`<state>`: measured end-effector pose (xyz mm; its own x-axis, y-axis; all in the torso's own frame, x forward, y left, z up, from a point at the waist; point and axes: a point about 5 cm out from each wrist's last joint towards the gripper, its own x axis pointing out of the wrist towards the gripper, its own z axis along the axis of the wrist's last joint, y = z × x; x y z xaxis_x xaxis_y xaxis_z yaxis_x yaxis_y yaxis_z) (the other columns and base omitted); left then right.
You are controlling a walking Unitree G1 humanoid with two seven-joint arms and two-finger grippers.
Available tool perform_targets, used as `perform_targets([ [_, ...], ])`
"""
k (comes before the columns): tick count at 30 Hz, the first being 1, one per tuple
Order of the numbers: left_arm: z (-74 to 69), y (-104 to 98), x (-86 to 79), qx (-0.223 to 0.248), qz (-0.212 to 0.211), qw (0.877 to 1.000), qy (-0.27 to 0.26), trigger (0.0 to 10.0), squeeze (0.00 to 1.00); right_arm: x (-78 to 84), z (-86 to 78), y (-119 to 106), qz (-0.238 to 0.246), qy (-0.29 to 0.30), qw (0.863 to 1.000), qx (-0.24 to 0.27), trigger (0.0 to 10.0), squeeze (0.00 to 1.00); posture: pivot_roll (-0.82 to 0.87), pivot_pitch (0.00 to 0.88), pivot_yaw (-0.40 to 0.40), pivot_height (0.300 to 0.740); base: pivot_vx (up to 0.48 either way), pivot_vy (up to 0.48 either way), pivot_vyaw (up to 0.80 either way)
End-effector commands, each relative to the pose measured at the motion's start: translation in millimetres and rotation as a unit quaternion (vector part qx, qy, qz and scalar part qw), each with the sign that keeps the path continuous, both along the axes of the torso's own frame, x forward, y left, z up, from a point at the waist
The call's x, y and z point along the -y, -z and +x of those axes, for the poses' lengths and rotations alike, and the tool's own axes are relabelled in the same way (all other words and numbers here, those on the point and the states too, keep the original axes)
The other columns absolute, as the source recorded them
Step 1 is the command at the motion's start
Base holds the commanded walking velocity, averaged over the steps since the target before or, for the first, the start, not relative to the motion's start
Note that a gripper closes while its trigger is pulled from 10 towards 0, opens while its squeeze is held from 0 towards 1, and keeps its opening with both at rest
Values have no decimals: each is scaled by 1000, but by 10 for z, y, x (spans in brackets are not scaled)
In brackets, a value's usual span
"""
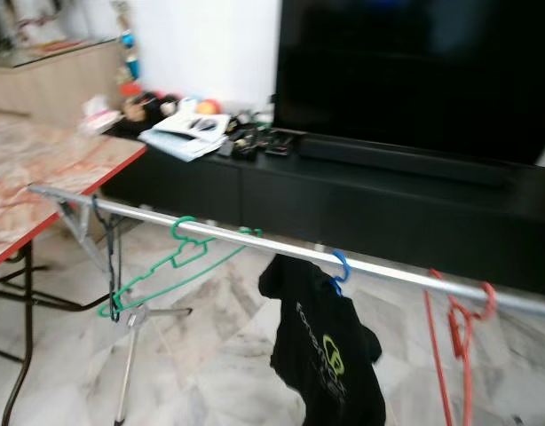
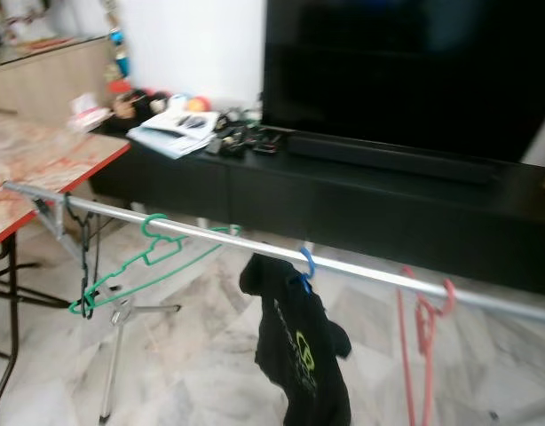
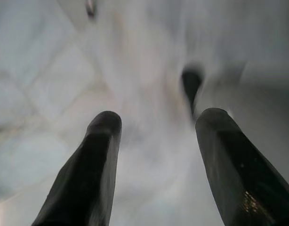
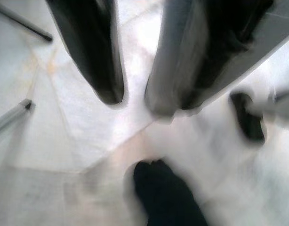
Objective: Hang hanger
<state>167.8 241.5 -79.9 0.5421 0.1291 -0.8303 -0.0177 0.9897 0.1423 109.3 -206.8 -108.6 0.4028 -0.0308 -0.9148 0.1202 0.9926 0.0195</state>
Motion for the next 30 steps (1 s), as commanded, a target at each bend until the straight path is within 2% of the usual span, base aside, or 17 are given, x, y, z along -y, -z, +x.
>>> perform_targets([
  [1,-325,139,3,-59,-5,998,-16,10000,0,14,215,-69,-6,-4,999,32,10000,0,35,0,-12,740,-319,0,0],
  [4,-275,121,-3,-55,-3,998,-17,10000,0,17,213,-68,-7,-3,999,32,10000,0,36,0,-13,740,-319,0,0],
  [10,-309,135,16,-52,-4,999,-14,10000,0,15,213,-68,-6,0,999,31,10000,0,37,0,-13,740,-317,0,0],
  [19,-303,128,-4,-50,-2,999,-16,10000,0,8,216,-65,-6,7,1000,29,10000,0,23,0,-4,740,0,0,0],
  [30,-276,114,-17,-45,-1,999,-12,10000,0,-16,220,-60,0,9,1000,22,10000,0,13,0,13,740,0,0,-800],
])
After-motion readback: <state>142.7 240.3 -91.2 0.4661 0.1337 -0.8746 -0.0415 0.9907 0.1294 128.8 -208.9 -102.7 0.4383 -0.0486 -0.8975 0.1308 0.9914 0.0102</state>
